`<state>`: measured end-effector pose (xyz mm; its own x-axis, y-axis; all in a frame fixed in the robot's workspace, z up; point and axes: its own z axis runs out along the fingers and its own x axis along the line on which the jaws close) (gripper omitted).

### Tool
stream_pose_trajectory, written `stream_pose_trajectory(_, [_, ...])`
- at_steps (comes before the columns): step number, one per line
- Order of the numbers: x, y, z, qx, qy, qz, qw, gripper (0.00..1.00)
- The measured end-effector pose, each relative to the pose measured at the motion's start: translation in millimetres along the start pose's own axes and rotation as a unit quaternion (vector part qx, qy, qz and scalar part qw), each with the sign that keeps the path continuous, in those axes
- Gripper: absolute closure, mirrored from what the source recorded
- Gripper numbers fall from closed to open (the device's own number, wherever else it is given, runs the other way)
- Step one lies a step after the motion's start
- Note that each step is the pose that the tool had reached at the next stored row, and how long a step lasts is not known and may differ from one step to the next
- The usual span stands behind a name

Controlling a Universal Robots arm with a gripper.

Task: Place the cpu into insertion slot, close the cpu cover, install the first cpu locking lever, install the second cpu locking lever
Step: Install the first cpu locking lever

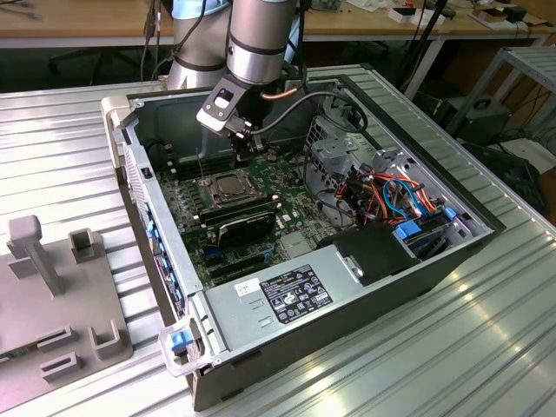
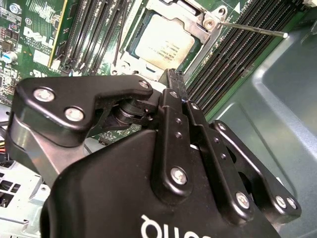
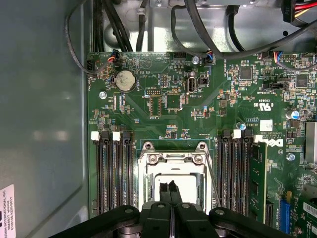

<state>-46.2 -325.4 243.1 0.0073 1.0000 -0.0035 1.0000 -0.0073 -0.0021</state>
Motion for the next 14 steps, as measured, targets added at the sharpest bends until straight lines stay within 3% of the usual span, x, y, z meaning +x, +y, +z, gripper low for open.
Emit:
stream_pose_trajectory(7, [0.0,-3.7,0.0,0.0000,0.0000,0.000,1.00000,0.89])
stream_pose_trajectory(14, [-0.1,-16.6,0.3,0.0000,0.0001,-0.008,0.99997,0.89])
